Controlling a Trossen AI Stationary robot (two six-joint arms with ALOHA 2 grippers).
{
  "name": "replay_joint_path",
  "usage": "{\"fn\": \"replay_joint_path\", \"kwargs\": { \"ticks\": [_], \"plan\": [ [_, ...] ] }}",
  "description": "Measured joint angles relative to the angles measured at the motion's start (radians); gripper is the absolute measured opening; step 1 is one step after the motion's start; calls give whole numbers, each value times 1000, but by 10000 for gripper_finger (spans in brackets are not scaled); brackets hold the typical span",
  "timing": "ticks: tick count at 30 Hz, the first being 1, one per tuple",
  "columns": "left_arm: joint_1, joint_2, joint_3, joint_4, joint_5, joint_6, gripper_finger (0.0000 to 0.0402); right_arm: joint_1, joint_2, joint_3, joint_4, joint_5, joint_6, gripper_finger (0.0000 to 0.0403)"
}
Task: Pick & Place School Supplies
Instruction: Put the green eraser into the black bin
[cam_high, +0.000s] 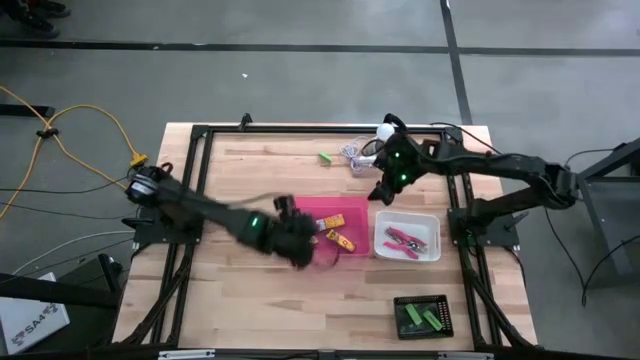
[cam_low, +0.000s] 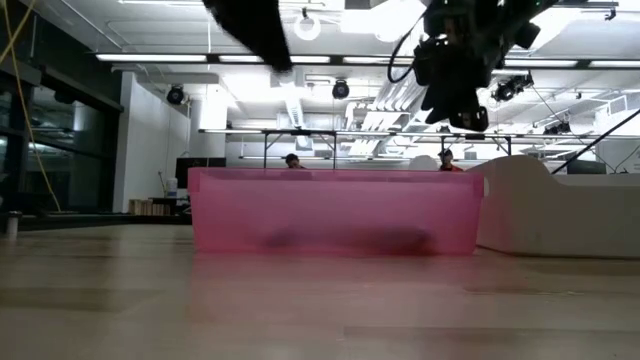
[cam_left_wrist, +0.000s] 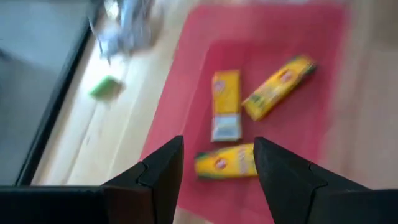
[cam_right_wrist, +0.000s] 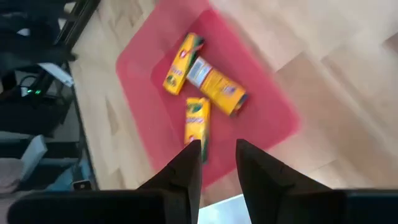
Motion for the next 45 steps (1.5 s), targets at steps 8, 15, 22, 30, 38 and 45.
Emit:
{"fn": "replay_joint_path", "kwargs": {
  "ticks": [8,15,22,30,38,45],
  "plan": [
    [285,-3,-18,78,116,240,187,-170,-3,0,-4,-3,-182,87],
    [517,-3,-74,249,554,465,187,-292,-4,0,-66,16,-321,87],
    [665,-3,-124,321,677,521,187,-335,-4,0,-163,170,-602,87],
    [703,-2,-132,376,769,565,187,-302,-4,0,-228,386,-1015,87],
    [725,-2,-133,386,831,600,187,-202,10,1,-213,483,-1491,87],
    [785,-2,-135,385,1022,624,187,-189,120,1,-188,510,-1518,87]
  ]
}}
